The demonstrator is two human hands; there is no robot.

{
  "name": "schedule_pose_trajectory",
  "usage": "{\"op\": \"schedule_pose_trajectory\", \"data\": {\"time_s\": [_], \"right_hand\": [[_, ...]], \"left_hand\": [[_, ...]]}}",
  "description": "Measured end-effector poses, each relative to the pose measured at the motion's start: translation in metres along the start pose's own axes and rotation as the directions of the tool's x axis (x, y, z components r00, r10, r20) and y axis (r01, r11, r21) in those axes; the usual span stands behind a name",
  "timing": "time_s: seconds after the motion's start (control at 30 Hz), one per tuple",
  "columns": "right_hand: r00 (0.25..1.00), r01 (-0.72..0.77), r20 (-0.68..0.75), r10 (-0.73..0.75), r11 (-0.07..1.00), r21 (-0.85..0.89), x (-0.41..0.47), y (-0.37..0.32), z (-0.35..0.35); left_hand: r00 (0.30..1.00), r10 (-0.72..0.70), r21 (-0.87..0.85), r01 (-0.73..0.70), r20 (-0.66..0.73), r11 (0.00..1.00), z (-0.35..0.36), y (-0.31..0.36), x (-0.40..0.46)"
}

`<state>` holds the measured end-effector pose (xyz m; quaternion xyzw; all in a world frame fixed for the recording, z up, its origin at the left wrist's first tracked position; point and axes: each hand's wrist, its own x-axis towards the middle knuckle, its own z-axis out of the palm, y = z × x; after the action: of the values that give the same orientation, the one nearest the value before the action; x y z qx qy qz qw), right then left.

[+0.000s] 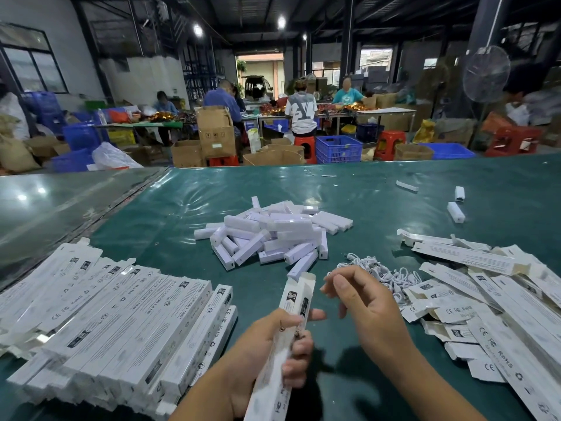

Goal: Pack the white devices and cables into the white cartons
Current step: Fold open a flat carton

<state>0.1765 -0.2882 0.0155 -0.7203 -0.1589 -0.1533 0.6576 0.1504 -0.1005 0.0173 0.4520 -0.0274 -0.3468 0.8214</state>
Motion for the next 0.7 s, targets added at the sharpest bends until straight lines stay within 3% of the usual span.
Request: {"op": "schedule_pose_trajectory", "data": {"time_s": [0.17, 0.37, 0.57, 0.7], "right_hand": [[0.993, 0.081, 0.084, -0.085, 0.995, 0.052, -0.007, -0.006, 0.006], [0.992, -0.077, 0.108, 0.061, 0.985, 0.154, -0.006, -0.010, 0.010], [0.976, -0.121, 0.191, 0.109, 0.991, 0.049, -0.005, -0.014, 0.006], [0.975, -0.190, 0.138, 0.173, 0.975, 0.118, -0.003, -0.013, 0.009]], "left_hand": [[0.996, 0.078, 0.212, -0.067, -0.042, 0.975, -0.004, -0.004, -0.003], [0.988, 0.143, 0.309, -0.119, -0.057, 0.944, -0.003, -0.007, 0.001], [0.981, 0.196, 0.493, -0.172, 0.003, 0.853, 0.001, -0.006, 0.000], [0.970, 0.245, 0.533, -0.212, 0.009, 0.819, 0.004, -0.006, 0.000]]}}
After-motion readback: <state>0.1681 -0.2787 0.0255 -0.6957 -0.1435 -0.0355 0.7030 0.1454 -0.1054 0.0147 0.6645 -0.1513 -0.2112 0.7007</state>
